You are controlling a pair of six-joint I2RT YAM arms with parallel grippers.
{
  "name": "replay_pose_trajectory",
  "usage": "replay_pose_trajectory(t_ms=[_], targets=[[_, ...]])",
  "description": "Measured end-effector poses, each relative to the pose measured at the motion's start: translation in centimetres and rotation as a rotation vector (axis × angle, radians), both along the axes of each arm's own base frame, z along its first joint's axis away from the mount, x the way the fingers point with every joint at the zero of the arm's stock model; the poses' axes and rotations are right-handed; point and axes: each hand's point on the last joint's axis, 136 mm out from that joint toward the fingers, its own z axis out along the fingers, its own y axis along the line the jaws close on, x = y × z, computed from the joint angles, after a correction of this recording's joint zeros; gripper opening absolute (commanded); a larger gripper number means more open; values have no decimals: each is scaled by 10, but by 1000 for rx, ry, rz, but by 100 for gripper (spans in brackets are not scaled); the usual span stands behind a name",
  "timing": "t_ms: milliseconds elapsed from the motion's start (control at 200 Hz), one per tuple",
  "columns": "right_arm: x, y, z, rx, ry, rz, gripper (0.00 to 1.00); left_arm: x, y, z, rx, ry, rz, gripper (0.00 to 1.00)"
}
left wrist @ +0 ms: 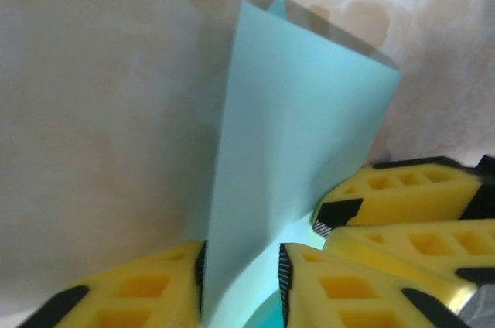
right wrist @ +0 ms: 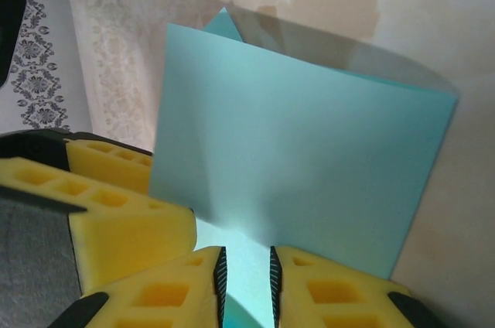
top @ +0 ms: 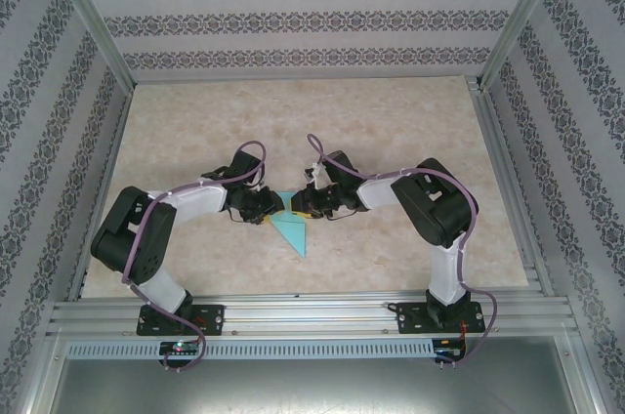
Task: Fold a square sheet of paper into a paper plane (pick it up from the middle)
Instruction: Fold the wing for the fifth time at the center of the table.
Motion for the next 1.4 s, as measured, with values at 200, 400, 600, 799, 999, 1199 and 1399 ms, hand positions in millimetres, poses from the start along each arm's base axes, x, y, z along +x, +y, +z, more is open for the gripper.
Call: replay_pose_trajectory(t_ms=[200,400,600,799,999,1199,1399], targets=[[2,0,3,2,4,-1,33,9,-4,6,-39,-21,-1,4],[13,-19,20,-96,-71,-65,43,13,-8,10,-63,-35,10,0],[19,-46,78,-170,-304,-148,42,16,-4,9,-66,-40,70,0],[-35,-23,76,-305,-593,10,45,21,0,12,-57,-54,122,0],[-73,-9,50,-455,-844,191,50,22,1,13,-53,-59,134,0],[-74,4,28,-583,-1029,303,51,22,1,13,-54,-59,134,0],[-60,10,10,-733,-1135,352,42,22,1,13,-54,-59,134,0]])
